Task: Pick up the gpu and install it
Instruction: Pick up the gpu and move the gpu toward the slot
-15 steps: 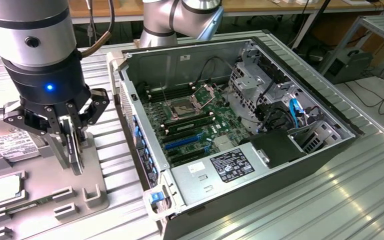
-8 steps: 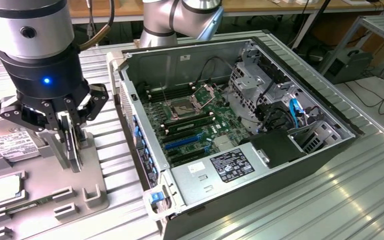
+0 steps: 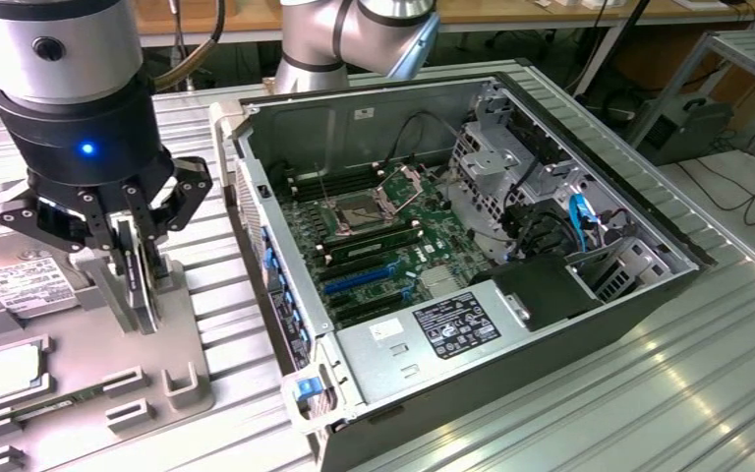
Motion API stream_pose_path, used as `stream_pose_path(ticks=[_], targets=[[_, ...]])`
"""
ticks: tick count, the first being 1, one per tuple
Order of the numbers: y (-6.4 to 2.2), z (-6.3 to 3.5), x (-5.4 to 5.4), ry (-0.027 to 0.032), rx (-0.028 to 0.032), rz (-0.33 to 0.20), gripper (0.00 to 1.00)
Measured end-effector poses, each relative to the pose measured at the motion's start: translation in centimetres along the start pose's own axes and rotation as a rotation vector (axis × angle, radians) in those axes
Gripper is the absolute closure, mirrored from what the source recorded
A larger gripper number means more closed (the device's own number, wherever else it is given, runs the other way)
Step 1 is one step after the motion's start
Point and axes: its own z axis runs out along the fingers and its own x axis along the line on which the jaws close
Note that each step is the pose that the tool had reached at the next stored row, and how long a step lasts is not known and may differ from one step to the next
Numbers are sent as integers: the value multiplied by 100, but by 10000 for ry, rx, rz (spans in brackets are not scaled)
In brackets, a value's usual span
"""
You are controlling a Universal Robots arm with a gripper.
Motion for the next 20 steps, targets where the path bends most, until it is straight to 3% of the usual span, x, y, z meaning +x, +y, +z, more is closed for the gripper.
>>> stream_pose_path(ticks=[7, 20], targets=[[3, -62, 2, -1, -58, -2, 72], [7, -173, 6, -1, -77, -3, 72]])
